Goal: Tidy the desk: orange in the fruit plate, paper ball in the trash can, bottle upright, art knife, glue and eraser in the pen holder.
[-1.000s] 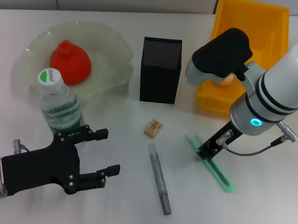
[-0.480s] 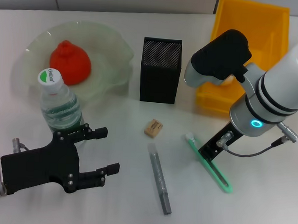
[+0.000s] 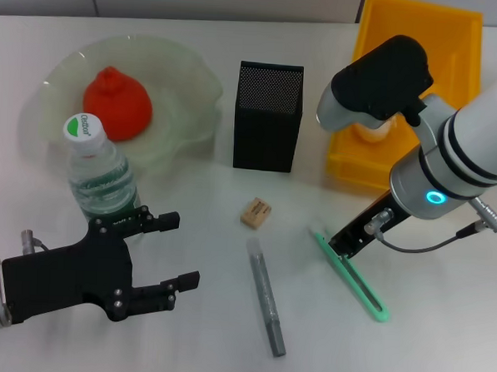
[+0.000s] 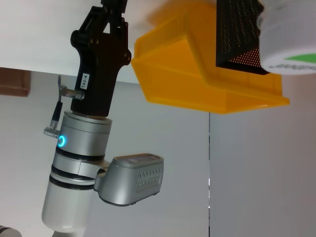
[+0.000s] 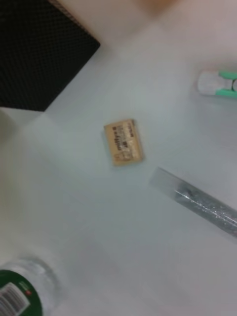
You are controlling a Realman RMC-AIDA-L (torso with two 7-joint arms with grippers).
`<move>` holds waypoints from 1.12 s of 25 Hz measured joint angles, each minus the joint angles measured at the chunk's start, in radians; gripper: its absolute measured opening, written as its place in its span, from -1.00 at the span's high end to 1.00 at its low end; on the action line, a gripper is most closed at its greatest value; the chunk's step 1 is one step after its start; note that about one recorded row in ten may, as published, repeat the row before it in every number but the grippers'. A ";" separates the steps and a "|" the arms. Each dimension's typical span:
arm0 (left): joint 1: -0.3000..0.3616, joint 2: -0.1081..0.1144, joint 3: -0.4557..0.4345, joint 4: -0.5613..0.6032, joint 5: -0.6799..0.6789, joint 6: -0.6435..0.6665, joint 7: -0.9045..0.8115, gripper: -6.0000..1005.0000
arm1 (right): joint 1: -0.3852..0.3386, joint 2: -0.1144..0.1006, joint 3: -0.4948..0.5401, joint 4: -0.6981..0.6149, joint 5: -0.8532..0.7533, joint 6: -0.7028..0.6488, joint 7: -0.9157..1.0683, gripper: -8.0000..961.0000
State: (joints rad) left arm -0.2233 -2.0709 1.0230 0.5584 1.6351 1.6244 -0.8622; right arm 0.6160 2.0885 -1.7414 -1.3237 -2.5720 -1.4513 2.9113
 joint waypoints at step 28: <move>-0.005 0.001 0.000 0.000 0.002 0.000 0.002 -0.56 | 0.050 0.002 -0.049 0.109 0.032 0.047 -0.004 0.53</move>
State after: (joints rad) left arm -0.2286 -2.0704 1.0229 0.5584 1.6367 1.6245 -0.8606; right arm 0.6655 2.0908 -1.7904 -1.2148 -2.5403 -1.4048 2.9077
